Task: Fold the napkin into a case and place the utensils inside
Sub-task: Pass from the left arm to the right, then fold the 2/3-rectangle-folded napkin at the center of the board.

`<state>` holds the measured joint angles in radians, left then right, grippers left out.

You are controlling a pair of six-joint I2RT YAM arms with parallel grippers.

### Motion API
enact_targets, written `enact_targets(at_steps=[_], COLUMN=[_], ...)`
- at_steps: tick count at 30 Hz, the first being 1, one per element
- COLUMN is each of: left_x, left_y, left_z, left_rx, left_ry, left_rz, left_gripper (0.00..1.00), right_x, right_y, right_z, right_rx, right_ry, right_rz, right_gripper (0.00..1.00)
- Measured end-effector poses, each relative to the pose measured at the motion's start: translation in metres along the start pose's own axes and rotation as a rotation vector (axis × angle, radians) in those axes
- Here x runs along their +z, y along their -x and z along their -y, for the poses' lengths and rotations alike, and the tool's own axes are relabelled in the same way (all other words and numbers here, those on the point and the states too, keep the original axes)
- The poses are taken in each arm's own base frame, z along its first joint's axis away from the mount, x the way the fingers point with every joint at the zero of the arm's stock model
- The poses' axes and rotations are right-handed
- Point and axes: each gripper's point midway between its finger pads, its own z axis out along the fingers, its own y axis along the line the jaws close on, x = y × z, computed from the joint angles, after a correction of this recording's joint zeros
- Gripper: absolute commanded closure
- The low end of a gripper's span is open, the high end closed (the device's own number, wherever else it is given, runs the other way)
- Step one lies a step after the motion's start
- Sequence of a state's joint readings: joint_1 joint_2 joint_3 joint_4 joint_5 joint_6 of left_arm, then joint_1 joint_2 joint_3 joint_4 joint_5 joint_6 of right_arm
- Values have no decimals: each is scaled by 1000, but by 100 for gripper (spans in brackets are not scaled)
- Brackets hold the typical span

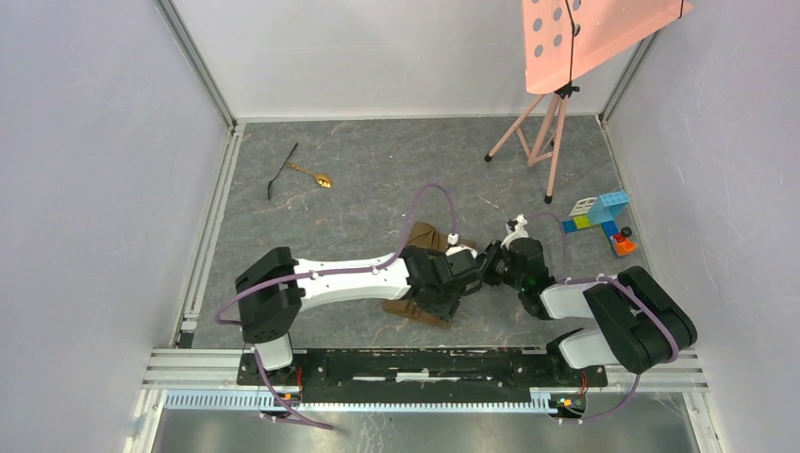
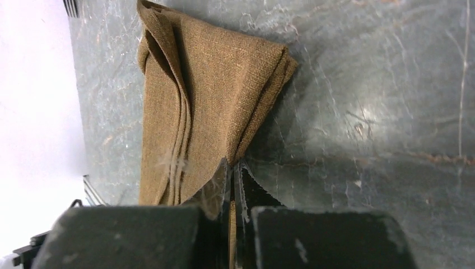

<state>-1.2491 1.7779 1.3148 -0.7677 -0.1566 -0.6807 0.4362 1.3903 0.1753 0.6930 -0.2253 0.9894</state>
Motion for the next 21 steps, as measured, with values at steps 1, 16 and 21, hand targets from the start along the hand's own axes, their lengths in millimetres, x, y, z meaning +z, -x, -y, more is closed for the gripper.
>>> enact_targets(at_steps=[1, 16, 21], left_x=[-2, 5, 47], left_y=[0, 102, 97], left_z=[1, -99, -103], left_rx=[-7, -549, -579], left_ry=[-20, -338, -310], left_rz=[-2, 226, 178], left_gripper=[44, 83, 91], right_x=[1, 21, 22], right_y=[1, 25, 24], right_z=[-1, -24, -23], right_rx=[-27, -345, -360], right_ry=[-1, 6, -22], right_rz=[-5, -95, -125], right_gripper=[100, 100, 100])
